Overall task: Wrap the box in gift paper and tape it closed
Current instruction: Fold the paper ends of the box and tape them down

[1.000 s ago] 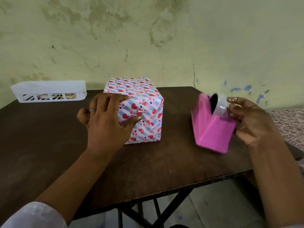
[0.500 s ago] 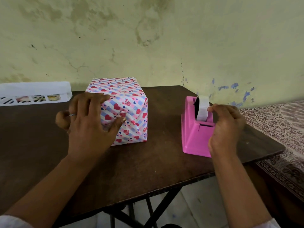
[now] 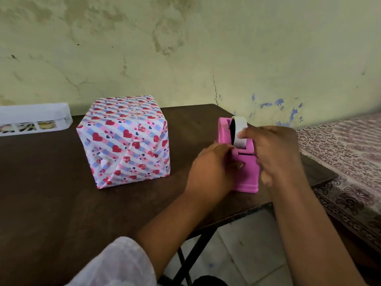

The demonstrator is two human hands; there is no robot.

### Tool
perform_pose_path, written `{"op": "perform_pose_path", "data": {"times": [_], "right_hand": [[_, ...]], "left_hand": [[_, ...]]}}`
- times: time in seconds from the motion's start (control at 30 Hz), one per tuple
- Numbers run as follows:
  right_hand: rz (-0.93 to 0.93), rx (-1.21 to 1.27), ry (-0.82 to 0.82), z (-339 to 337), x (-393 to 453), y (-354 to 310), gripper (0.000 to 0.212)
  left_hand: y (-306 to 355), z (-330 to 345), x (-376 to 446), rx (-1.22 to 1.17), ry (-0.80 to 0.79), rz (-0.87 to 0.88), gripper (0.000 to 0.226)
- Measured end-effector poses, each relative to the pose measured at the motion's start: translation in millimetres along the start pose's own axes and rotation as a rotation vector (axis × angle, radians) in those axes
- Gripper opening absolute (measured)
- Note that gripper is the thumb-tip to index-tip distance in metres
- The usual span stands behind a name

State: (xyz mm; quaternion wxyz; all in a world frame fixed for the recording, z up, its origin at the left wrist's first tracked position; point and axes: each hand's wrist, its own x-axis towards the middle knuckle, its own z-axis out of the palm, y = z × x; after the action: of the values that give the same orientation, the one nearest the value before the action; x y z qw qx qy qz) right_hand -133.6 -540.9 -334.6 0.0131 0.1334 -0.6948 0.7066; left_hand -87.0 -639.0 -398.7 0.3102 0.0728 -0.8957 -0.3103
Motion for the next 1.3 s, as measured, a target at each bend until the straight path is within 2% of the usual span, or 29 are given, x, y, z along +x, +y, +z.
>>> {"op": "perform_pose_path", "data": {"times": [0.17, 0.27, 0.43, 0.53, 0.63, 0.7, 0.83, 0.97, 1.0, 1.07, 1.17, 1.23, 1.3], "right_hand": [[0.328, 0.231, -0.139, -21.1, -17.7, 22.1, 0.007], [0.487, 0.349, -0.198, -22.5, -26.3, 35.8, 0.013], [0.46, 0.323, -0.16, -21.6, -27.4, 44.7, 0.01], [0.25, 0.094, -0.055, -20.2, -27.8, 47.6, 0.01], [-0.142, -0.555, 0.054, -22.8, -28.9, 42.5, 0.018], [-0.257, -0.799, 0.081, -24.3, -33.4, 35.0, 0.02], [-0.301, -0.956, 0.072, -21.3, -28.4, 30.8, 0.023], [-0.119, -1.133, -0.009, -43.6, -29.3, 45.1, 0.013], [-0.139, -1.122, 0.005, -51.2, -33.2, 47.9, 0.014], [-0.312, -1.038, 0.018, -57.4, -38.6, 46.1, 0.02], [-0.388, -0.616, -0.099, -45.8, -48.6, 31.4, 0.018], [-0.363, -0.433, -0.193, -33.0, -53.0, 27.9, 0.021], [-0.31, -0.29, -0.299, -20.9, -56.6, 30.7, 0.021]], "left_hand": [[-4.3, 10.4, -1.3, 0.061, 0.089, 0.028, 0.034], [-3.7, 11.9, -3.6, 0.051, 0.11, 0.027, 0.038], [-3.2, 13.0, -5.6, 0.057, 0.114, -0.01, 0.043], [-2.9, 12.6, -5.4, 0.072, 0.084, -0.019, 0.044], [-3.0, 11.3, -4.5, 0.089, 0.081, -0.015, 0.048], [-4.0, 10.8, -4.9, 0.088, 0.081, -0.012, 0.048], [-4.6, 10.8, -4.0, 0.079, 0.079, -0.004, 0.043], [-2.4, 10.2, -4.5, 0.101, 0.029, -0.041, 0.039], [-1.4, 8.7, -4.6, 0.098, 0.018, -0.044, 0.04], [0.5, 6.1, -3.7, 0.114, 0.005, -0.039, 0.041], [5.0, -4.5, -13.8, 0.114, 0.069, -0.006, 0.042], [12.6, -23.7, -26.4, -0.122, 0.14, -0.011, 0.042], [19.6, -46.7, -39.4, -0.382, 0.083, -0.051, 0.032]]}}
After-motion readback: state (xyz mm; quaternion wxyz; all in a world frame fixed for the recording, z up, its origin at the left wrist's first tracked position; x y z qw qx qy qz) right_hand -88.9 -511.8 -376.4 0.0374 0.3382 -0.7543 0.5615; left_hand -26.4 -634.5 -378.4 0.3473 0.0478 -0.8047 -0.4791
